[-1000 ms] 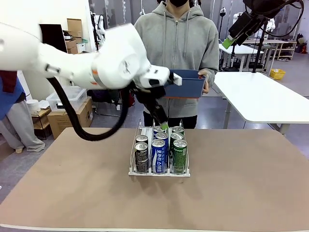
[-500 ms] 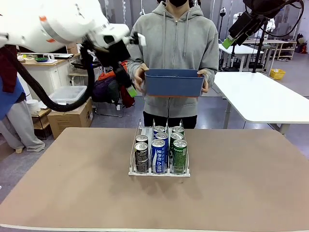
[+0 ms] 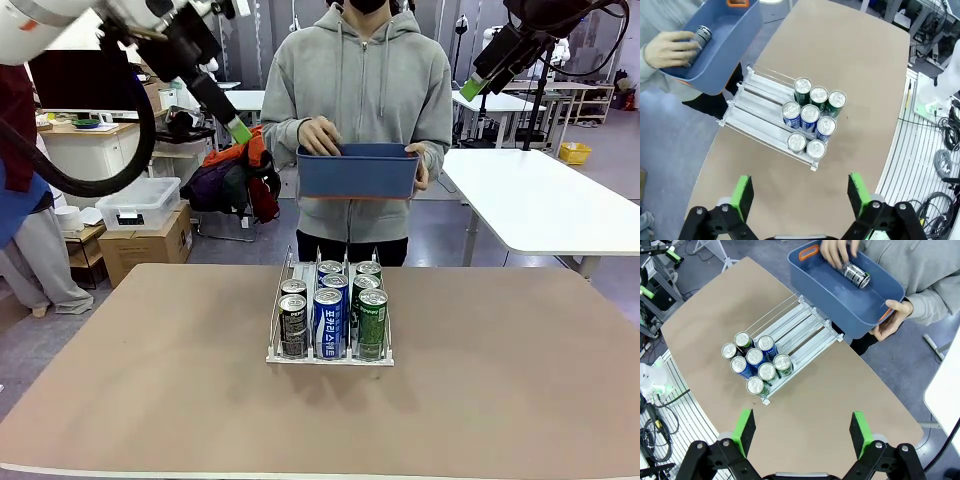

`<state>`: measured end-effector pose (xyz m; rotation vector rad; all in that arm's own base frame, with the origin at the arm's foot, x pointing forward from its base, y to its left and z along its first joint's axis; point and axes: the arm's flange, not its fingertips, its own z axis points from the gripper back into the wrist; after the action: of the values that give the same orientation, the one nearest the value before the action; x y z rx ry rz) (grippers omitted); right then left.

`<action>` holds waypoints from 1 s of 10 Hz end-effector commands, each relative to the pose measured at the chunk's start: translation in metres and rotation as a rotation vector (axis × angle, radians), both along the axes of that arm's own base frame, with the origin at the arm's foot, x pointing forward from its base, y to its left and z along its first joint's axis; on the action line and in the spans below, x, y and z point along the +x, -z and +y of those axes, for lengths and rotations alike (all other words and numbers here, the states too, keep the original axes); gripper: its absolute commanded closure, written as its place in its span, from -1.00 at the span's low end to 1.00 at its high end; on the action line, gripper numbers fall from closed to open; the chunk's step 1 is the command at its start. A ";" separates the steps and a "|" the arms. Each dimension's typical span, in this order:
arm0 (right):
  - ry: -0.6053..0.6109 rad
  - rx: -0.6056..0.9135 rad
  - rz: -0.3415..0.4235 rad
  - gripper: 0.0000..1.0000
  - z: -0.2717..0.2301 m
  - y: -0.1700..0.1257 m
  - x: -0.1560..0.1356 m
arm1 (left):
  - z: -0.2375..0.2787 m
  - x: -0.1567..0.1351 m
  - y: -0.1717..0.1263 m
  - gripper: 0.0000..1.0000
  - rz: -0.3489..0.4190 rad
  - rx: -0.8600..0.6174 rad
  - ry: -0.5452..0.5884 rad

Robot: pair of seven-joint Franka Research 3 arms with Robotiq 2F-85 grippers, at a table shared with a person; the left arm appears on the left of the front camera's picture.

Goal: Fill the beverage cans into the dispenser.
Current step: Pick up the Pepsi coke handed by the human.

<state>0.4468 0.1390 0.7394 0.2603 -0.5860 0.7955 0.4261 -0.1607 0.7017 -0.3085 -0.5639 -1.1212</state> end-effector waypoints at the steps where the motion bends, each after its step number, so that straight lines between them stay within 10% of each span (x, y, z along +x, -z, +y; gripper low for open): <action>1: -0.002 -0.002 0.008 -1.00 -0.001 0.000 -0.001 | 0.008 -0.020 -0.009 -1.00 -0.021 -0.014 -0.046; 10: -0.002 -0.002 0.008 -1.00 -0.001 0.000 -0.001 | 0.012 -0.028 -0.030 -1.00 -0.042 -0.025 -0.055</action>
<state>0.4467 0.1390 0.7395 0.2603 -0.5861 0.7955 0.3978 -0.1499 0.7305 -0.2820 -0.6124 -1.0605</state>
